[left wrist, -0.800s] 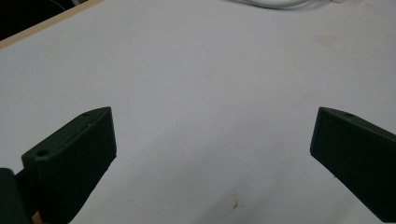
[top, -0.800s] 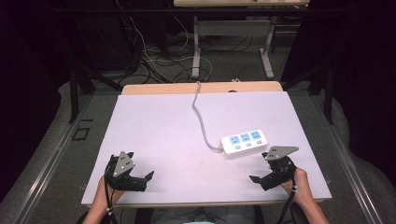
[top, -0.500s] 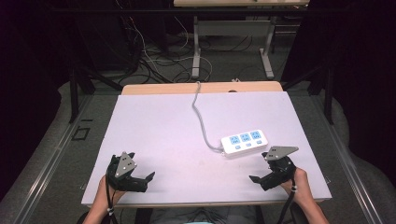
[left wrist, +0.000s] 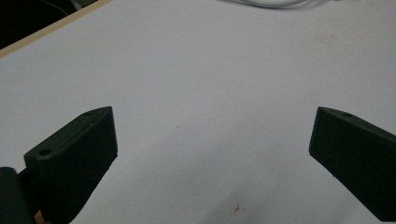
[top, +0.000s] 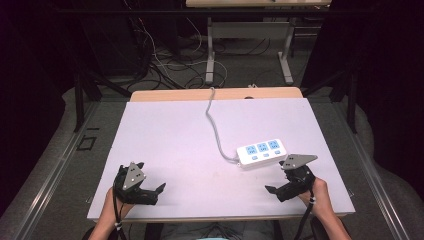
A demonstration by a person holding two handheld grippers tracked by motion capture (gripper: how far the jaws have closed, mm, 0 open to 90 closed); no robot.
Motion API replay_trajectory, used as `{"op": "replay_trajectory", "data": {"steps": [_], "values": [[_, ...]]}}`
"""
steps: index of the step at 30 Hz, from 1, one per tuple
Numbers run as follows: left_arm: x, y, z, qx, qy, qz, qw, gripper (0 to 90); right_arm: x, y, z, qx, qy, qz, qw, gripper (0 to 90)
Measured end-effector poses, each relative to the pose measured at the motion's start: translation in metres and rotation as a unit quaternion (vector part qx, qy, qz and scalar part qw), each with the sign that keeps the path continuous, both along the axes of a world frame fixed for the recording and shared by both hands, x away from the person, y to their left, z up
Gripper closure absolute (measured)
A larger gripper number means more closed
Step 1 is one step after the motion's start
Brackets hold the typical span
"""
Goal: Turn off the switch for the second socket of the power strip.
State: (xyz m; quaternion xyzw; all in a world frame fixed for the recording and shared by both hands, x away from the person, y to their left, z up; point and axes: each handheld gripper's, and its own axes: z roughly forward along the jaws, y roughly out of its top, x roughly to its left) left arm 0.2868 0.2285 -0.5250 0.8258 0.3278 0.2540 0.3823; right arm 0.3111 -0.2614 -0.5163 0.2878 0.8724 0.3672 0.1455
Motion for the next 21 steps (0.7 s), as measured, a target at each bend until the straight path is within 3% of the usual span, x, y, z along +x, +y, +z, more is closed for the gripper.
{"op": "replay_trajectory", "data": {"steps": [12, 21], "values": [[0.000, -0.001, -0.001, 0.005, 0.001, -0.001, 1.0000, 0.9, 0.009, 0.002, 0.008, 0.002, -0.010, -0.007, 0.9999, 0.3], [0.000, -0.002, -0.001, 0.006, 0.000, -0.001, 1.0000, 0.9, 0.017, 0.007, 0.012, -0.005, -0.004, -0.002, 1.0000, 0.4]]}}
